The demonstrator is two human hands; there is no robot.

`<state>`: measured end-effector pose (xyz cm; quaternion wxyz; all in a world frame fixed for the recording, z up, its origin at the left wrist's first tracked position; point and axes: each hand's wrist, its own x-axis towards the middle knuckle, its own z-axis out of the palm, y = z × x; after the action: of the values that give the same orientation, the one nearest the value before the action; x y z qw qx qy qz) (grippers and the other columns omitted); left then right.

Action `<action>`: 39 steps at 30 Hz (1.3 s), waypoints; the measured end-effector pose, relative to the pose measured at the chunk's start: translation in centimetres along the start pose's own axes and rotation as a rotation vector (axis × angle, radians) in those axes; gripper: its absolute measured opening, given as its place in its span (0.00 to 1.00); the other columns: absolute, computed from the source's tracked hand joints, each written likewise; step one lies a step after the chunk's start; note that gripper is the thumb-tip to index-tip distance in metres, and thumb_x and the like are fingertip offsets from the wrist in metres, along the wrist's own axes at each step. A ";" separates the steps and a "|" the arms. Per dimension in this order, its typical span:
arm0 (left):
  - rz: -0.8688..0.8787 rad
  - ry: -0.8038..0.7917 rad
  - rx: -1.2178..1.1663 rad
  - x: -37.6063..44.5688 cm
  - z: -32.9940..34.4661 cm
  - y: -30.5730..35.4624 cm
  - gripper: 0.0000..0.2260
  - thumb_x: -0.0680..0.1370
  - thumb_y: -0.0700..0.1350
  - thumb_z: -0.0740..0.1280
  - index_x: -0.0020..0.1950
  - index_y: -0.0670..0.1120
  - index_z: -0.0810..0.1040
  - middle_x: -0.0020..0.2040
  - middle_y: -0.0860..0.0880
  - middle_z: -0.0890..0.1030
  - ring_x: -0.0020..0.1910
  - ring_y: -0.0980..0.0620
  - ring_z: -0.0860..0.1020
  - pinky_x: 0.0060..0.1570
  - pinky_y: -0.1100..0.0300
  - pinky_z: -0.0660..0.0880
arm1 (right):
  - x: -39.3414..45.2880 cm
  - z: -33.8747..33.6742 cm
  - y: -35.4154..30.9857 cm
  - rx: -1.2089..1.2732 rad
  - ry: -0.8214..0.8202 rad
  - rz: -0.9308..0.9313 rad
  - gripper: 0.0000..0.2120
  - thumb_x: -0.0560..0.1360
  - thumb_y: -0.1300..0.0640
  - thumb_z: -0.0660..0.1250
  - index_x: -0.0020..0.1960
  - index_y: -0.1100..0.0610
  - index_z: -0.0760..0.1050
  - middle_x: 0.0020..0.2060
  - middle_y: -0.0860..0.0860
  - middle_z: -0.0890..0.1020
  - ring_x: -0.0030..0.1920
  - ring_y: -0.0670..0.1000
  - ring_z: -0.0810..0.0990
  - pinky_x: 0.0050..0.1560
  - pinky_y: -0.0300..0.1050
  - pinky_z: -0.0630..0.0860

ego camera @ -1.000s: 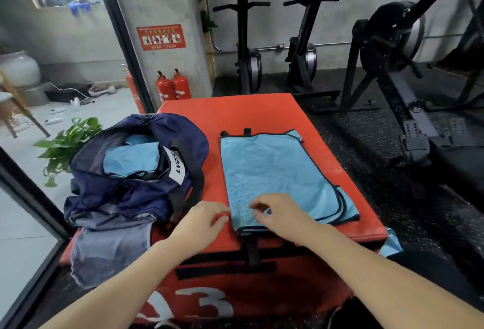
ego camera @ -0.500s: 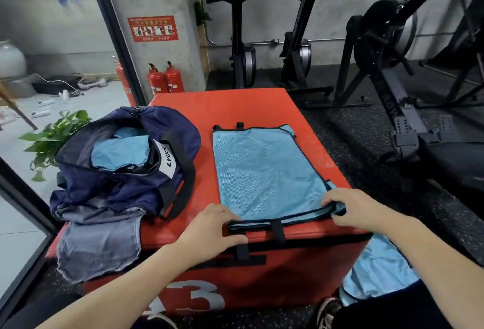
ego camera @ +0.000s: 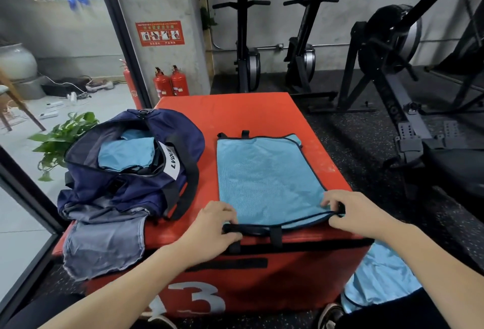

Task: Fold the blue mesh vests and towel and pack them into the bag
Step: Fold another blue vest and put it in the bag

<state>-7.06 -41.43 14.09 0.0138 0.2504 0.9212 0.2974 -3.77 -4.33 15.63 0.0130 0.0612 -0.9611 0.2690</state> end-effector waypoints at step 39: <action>-0.365 0.289 0.005 14.4 -0.8 -3.3 0.22 0.74 0.53 0.72 0.65 0.54 0.71 0.56 0.53 0.70 0.50 0.50 0.77 0.49 0.56 0.74 | 15.0 4.8 -7.7 0.070 0.069 0.145 0.11 0.77 0.48 0.65 0.58 0.49 0.75 0.45 0.41 0.80 0.44 0.46 0.79 0.48 0.48 0.77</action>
<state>-21.27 -37.34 14.68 -0.0651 0.0344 0.9445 0.3202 -17.61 -14.98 16.39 0.0246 -0.0173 -0.9520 0.3047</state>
